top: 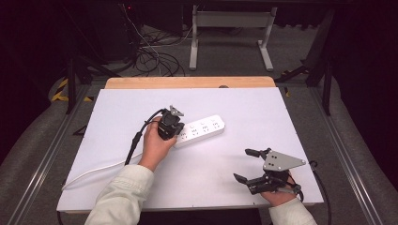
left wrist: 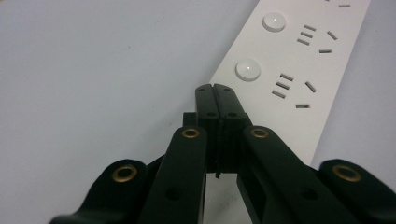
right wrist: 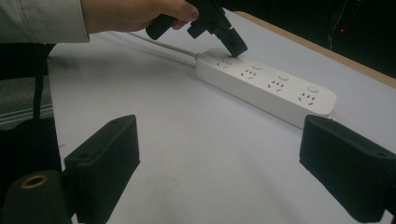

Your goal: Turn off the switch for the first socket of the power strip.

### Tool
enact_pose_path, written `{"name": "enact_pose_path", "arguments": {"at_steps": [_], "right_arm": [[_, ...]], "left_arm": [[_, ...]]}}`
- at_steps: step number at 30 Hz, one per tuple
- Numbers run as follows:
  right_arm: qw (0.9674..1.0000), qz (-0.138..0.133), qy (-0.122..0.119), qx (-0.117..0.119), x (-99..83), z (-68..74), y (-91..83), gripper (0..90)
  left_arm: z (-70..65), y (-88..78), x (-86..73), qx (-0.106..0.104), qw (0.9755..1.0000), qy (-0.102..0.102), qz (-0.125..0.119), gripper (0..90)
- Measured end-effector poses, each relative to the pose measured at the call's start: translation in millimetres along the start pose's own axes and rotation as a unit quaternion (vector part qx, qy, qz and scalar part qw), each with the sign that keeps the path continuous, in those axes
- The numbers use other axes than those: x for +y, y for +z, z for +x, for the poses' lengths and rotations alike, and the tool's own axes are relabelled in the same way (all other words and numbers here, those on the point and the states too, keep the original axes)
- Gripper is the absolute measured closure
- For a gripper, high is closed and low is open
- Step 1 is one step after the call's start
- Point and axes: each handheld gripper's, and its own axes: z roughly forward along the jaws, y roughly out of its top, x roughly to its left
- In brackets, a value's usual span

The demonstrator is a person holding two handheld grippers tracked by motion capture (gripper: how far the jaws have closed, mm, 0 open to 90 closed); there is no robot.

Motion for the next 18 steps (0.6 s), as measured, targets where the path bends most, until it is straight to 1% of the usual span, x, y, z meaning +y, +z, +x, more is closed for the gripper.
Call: {"name": "enact_pose_path", "arguments": {"at_steps": [11,14,16,18], "right_arm": [[1.0,0.001,-0.001,0.001,-0.1,0.0,0.6,12.5],[1.0,0.001,-0.001,0.001,-0.1,0.0,0.6,12.5],[1.0,0.001,-0.001,0.001,-0.2,0.1,0.7,12.4],[1.0,0.001,-0.001,0.002,-0.1,0.0,0.7,12.5]], "left_arm": [[-2.4,1.1,-1.6,0.008,1.0,0.002,-0.002,90.0],[-2.5,1.1,-1.7,0.005,1.0,0.001,-0.003,90.0],[-3.6,1.2,-2.0,0.008,1.0,0.001,-0.004,90.0],[-3.9,1.1,-3.8,0.013,0.9999,0.005,-0.01,90.0]]}}
